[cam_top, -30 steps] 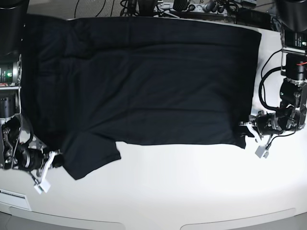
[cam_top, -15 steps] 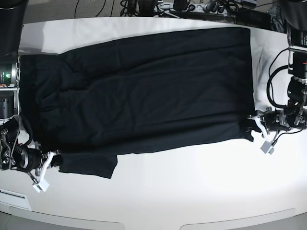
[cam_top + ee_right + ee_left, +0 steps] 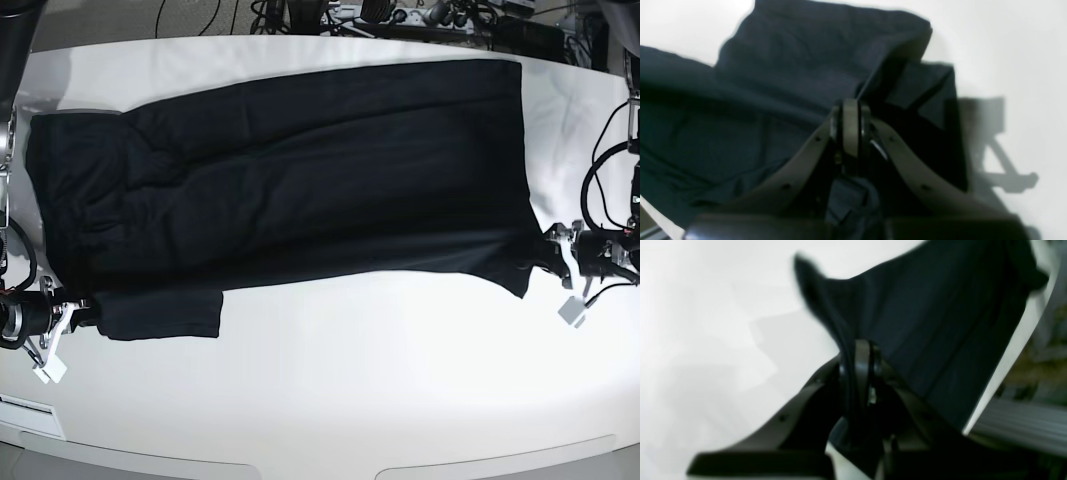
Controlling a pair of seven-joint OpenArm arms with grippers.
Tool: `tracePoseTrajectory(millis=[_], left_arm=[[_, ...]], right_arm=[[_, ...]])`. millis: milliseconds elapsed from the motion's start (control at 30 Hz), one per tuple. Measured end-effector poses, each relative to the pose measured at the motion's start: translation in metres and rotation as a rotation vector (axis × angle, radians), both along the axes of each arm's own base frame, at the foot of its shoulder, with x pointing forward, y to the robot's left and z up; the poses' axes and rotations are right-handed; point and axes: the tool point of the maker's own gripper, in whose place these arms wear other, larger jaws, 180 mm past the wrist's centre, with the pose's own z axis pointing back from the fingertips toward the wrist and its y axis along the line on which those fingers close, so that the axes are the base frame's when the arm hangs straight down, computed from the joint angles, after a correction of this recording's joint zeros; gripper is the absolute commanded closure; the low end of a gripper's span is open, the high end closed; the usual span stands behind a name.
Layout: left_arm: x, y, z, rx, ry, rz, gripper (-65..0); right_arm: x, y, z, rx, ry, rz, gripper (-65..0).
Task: Fold the T-shirt properly
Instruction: 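Grasp the opposite edge with both grippers and fold it over the shirt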
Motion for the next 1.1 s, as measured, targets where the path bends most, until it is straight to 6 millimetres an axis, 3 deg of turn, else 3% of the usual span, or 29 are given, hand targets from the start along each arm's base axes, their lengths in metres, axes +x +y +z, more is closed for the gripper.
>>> tracePoseTrajectory(millis=[133,300,467,633,833,1100], left_arm=[[-0.008,-0.022,0.016,0.039,-0.048,-0.129,0.0],[-0.018,-0.030,0.019,0.062,-0.066,-0.186,0.0],[-0.036,-0.021,0.003,0.081,-0.005,-0.183,0.0],[-0.040,-0.018,0.000,0.085,0.008,-0.177,0.0],[-0.042,0.001,0.007,0.126,0.010,-0.160,0.0],[-0.042,0.017,0.021,0.183,-0.013,-0.163,0.0]], right_arm=[[-0.004,0.007,0.003,0.006,0.015,0.030,0.0],[-0.006,0.009,0.008,-0.008,0.028,0.058,0.0],[-0.010,-0.002,0.008,-0.025,0.034,0.045,0.0],[-0.014,0.000,0.002,-0.026,0.049,0.048,0.0],[-0.040,-0.002,-0.030,-0.042,0.130,0.053,0.0],[-0.039,0.005,-0.030,0.001,0.117,0.050,0.0]])
